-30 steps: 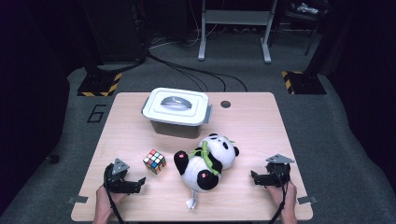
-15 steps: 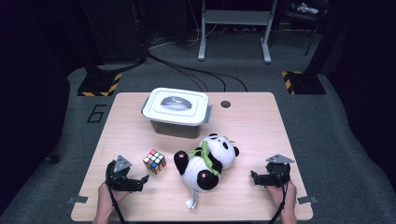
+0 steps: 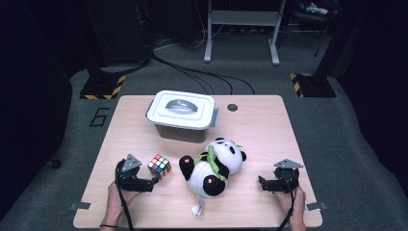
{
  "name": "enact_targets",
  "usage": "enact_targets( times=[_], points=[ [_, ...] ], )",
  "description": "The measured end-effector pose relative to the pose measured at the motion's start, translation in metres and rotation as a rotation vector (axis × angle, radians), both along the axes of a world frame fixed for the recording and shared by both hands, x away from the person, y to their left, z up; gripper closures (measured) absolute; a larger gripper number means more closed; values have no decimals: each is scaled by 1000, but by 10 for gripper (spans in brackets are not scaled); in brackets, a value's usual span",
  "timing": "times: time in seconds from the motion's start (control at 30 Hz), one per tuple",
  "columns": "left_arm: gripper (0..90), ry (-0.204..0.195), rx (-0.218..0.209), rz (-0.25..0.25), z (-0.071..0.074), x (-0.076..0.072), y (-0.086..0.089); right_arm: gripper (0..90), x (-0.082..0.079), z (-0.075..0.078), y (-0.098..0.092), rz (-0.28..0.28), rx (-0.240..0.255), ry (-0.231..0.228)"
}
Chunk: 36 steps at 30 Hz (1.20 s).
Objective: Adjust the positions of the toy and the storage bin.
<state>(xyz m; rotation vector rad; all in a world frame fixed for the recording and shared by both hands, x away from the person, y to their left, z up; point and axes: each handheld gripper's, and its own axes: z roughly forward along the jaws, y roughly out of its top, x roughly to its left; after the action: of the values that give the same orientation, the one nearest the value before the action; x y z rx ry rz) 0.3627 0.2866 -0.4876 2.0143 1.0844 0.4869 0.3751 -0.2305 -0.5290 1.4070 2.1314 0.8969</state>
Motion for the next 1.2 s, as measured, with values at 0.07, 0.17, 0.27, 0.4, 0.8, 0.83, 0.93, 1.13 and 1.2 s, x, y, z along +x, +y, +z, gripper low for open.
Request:
enact_targets(
  times=[0.07, 0.17, 0.27, 0.4, 0.8, 0.83, 0.93, 1.13, 1.2],
  points=[
    [0, -4, -11, 4, 0, 2, -4, 0, 0, 0, 0, 0, 0, -1],
    [0, -4, -9, 12, 1, 7, -9, 0, 0, 0, 0, 1, 0, 0],
    [0, -4, 1, 14, 1, 12, -14, 0, 0, 0, 0, -1, 1, 0],
    [0, 3, -5, 37, -1, 19, -16, 0, 0, 0, 0, 0, 0, 0],
    [89, 21, 14, 79, -9, 28, -20, 0, 0, 0, 0, 1, -1, 0],
    [99, 21, 14, 79, -10, 28, -19, 1, 0, 0, 0, 1, -1, 0],
    [111, 35, 12, 67, -12, 31, -21, 3, 0, 0, 0, -1, 2, -1],
    [168, 45, -9, 56, -15, 31, -21, 4, 0, 0, 0, 1, 2, -1],
    [210, 40, -15, 52, -17, 30, -22, 4, 0, 0, 0, -1, 4, -1]
  ],
)
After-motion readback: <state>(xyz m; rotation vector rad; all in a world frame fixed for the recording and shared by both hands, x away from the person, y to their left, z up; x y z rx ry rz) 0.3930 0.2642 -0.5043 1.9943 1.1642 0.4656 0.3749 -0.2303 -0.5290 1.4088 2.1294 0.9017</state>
